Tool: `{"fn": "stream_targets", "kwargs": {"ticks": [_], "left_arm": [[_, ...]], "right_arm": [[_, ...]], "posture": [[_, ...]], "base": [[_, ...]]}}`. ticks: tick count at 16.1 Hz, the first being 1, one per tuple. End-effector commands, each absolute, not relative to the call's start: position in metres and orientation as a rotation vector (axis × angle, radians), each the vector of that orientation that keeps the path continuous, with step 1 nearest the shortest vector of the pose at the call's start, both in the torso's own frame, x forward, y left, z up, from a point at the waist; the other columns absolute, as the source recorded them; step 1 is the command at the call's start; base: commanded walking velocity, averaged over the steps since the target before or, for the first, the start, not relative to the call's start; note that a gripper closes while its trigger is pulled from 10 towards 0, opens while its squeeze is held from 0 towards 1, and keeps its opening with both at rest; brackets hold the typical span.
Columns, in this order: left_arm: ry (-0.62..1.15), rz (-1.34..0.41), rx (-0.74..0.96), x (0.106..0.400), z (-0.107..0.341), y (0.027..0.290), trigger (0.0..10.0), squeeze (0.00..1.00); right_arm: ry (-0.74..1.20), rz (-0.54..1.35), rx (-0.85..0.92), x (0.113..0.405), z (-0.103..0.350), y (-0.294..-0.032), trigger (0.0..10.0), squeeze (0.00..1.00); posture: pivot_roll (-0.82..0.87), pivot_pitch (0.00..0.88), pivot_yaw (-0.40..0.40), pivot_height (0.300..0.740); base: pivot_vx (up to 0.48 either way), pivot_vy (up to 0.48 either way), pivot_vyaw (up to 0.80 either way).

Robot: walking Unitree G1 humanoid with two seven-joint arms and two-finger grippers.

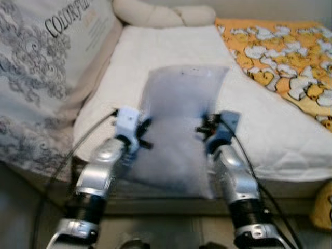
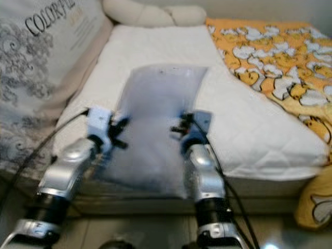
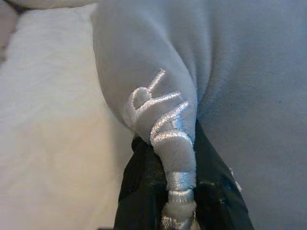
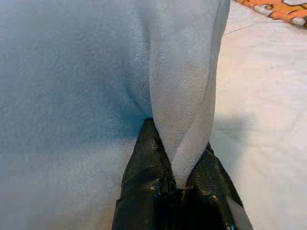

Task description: Clean up the room

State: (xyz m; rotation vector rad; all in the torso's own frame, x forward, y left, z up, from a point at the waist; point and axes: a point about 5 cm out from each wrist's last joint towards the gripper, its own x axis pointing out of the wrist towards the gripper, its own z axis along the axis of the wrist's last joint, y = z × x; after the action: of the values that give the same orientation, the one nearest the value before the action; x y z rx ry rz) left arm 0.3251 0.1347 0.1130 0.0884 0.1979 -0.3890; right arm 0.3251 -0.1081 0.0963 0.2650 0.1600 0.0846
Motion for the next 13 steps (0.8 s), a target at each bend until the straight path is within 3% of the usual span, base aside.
{"fn": "stream_targets", "kwargs": {"ticks": [1, 11, 13], "left_arm": [[0.17, -0.394, 0.084, 0.328, 0.119, 0.129, 10.0, 0.0], [0.117, -0.345, 0.099, 0.332, 0.126, 0.137, 10.0, 0.0], [0.118, -0.342, 0.099, 0.332, 0.126, 0.139, 10.0, 0.0]], "right_arm": [[0.127, 0.04, 0.253, 0.329, 0.103, -0.122, 10.0, 0.0], [0.108, 0.047, 0.24, 0.334, 0.107, -0.127, 10.0, 0.0], [0.104, 0.054, 0.23, 0.335, 0.108, -0.128, 10.0, 0.0]], "posture": [[0.02, 0.0, 0.019, 0.74], [0.03, 0.0, 0.02, 0.74], [0.03, 0.0, 0.017, 0.74]], "base": [[0.0, 0.368, 0.0], [0.0, 0.037, 0.0], [0.253, 0.0, 0.0]]}}
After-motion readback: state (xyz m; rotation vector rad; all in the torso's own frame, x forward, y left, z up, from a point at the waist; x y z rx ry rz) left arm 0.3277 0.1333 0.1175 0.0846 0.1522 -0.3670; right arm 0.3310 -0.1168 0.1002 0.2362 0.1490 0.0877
